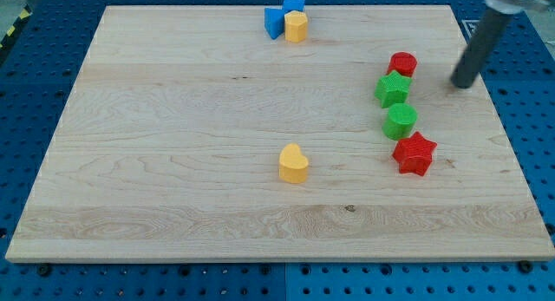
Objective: Separate the red circle from the green star
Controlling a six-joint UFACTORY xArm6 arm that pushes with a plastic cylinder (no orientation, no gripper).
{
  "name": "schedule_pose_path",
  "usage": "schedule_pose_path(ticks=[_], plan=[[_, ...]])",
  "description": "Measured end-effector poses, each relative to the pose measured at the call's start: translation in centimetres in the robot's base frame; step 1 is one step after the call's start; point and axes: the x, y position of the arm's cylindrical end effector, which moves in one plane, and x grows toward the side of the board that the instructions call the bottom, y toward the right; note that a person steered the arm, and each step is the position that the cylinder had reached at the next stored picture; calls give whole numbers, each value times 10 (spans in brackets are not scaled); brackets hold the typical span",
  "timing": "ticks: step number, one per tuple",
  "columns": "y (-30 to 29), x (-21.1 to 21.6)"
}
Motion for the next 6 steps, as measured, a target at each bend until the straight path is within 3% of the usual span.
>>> schedule_pose_path(ticks=[2, 6], plan=[[-26, -14], [-151, -18]])
